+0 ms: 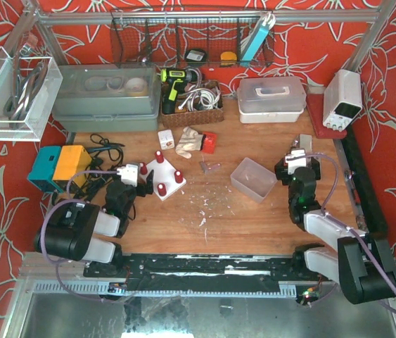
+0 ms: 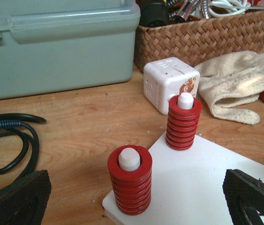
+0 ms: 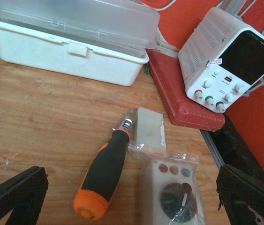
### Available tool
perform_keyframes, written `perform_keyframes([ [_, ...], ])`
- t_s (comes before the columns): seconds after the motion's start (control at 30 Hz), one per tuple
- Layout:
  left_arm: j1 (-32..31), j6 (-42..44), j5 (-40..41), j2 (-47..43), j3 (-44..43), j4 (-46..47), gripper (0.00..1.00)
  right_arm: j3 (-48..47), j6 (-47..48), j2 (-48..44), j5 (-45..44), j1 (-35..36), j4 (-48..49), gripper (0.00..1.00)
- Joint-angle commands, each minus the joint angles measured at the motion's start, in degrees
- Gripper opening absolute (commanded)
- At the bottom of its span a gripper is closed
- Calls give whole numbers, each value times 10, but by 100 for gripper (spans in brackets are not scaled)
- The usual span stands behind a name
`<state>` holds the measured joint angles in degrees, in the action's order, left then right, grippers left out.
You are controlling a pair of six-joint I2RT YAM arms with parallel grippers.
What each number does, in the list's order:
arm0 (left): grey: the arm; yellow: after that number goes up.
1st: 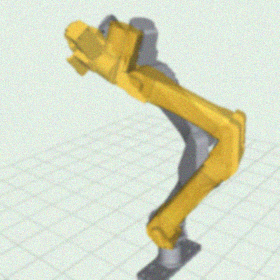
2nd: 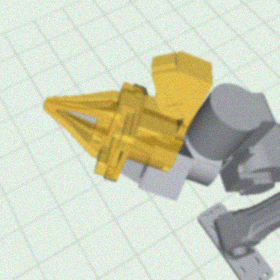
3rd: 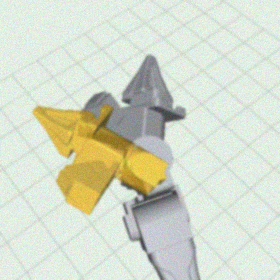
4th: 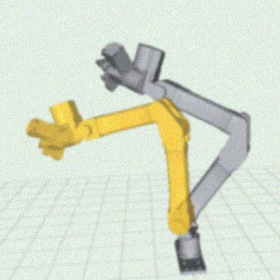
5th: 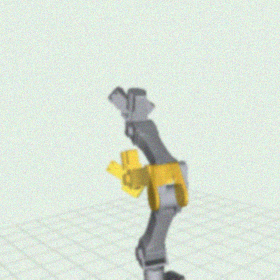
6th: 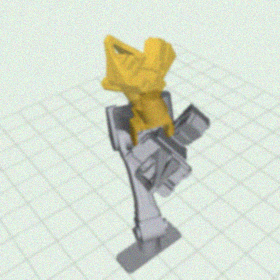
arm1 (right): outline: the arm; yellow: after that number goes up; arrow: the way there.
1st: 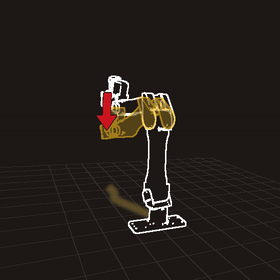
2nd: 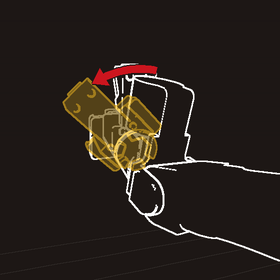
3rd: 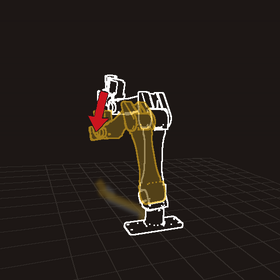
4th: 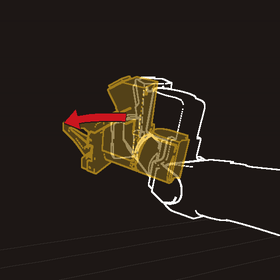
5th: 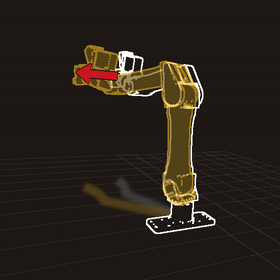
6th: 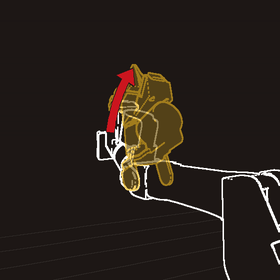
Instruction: Install the large spring
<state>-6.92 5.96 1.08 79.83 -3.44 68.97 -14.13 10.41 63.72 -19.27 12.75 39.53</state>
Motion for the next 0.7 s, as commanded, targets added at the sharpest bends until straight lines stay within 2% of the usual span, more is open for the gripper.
perform_keyframes([
  [0.0,9,-8,-14,3,-11,49,99,-36,-18,-1,33,-25,-1,99],
  [0.07,9,-9,-13,8,-9,60,99,-52,-31,-14,27,-34,-84,99],
  [0.33,9,-21,16,9,-22,37,99,-23,-71,-19,43,-52,-79,99],
  [0.47,9,-21,15,9,-22,35,99,24,-81,23,65,-53,56,99],
  [0.67,9,-21,15,9,-23,34,99,34,-69,135,139,-62,176,99],
])
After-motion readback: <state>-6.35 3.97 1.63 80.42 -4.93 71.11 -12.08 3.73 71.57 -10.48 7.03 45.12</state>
